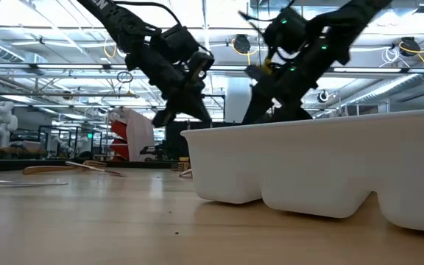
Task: Sort silverware
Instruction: Put the gold table knife into the cutlery tray
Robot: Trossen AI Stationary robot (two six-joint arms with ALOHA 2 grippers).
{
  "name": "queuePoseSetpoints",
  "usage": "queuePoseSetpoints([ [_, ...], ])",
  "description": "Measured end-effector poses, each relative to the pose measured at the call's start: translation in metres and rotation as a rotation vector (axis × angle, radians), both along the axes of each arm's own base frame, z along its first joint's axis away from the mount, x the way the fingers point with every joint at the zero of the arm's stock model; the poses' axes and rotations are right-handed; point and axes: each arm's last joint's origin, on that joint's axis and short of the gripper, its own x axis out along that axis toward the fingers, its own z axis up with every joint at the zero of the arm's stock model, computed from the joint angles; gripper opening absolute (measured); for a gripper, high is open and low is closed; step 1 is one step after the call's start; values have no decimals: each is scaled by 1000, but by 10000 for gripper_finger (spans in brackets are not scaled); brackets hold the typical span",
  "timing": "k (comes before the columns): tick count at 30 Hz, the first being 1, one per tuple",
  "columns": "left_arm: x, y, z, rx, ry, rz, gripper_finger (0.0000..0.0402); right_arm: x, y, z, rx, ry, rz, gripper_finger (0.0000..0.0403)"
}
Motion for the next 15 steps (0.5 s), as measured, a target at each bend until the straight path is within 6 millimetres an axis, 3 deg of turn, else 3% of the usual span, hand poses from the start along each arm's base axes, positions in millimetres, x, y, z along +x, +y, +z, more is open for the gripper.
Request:
queuePoseSetpoints([
  [8,-30,15,28,59,15,31,4,47,-17,-3,91,141,17,247],
  [15,-55,12,55,192,27,14,6,72,-21,-16,149,379,12,247],
])
